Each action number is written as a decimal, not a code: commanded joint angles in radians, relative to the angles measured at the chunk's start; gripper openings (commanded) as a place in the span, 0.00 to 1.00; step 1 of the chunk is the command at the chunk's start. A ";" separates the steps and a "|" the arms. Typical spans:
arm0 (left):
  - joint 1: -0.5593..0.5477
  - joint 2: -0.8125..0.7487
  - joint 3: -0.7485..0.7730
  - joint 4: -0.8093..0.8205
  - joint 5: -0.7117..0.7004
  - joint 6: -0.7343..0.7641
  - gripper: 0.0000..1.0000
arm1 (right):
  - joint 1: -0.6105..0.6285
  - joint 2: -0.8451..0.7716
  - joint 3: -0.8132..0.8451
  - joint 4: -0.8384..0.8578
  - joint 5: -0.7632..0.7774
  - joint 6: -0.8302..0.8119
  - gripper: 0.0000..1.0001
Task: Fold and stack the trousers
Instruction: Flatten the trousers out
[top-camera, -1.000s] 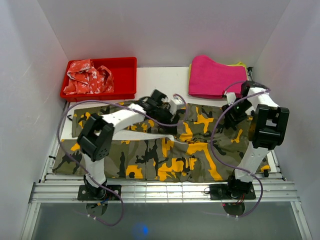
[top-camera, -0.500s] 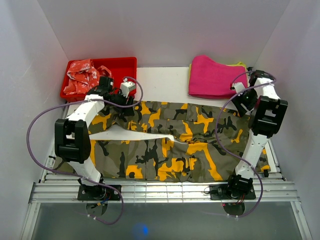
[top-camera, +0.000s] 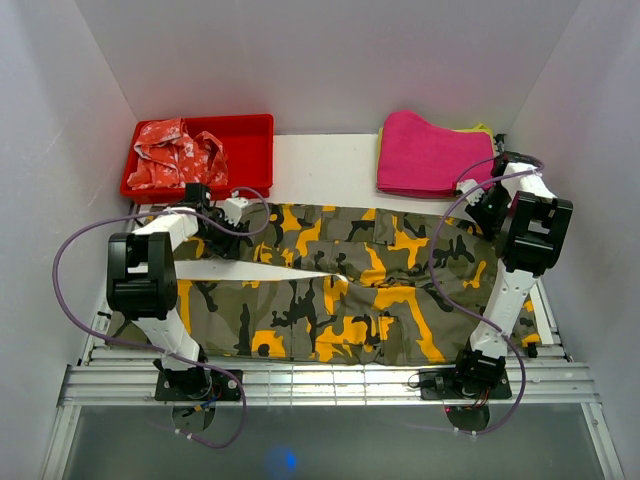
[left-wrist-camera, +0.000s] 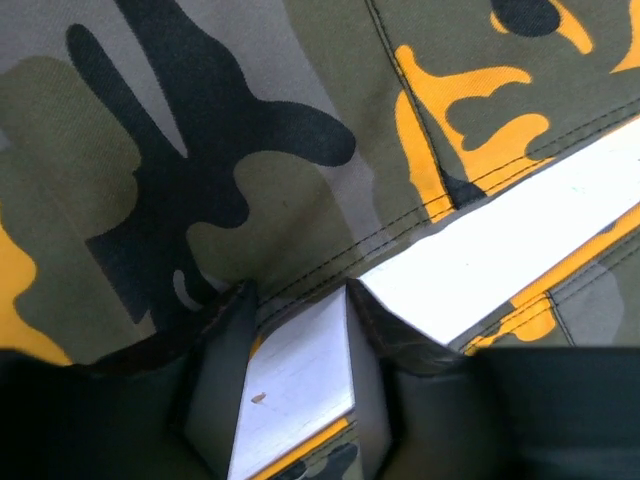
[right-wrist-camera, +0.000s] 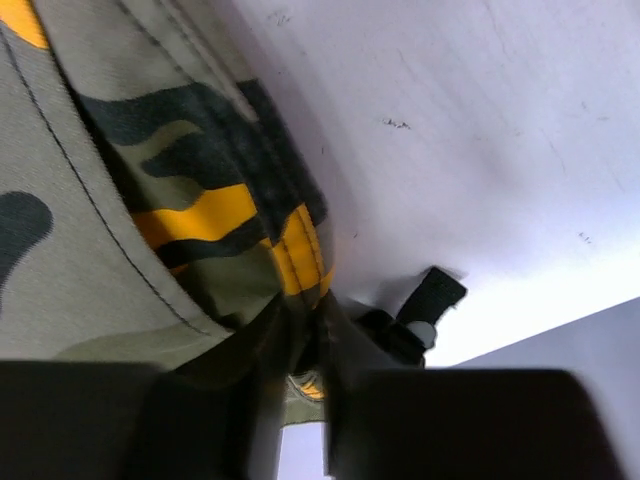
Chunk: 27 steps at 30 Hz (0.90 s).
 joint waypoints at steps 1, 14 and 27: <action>-0.003 0.049 -0.078 -0.013 -0.059 0.055 0.47 | -0.006 0.010 0.002 0.025 0.037 -0.072 0.17; -0.003 -0.251 -0.189 -0.380 0.249 0.128 0.39 | -0.020 -0.042 0.018 0.118 0.092 -0.118 0.08; 0.262 -0.057 0.418 -0.522 0.227 0.332 0.72 | 0.002 -0.119 -0.007 0.134 0.060 -0.175 0.08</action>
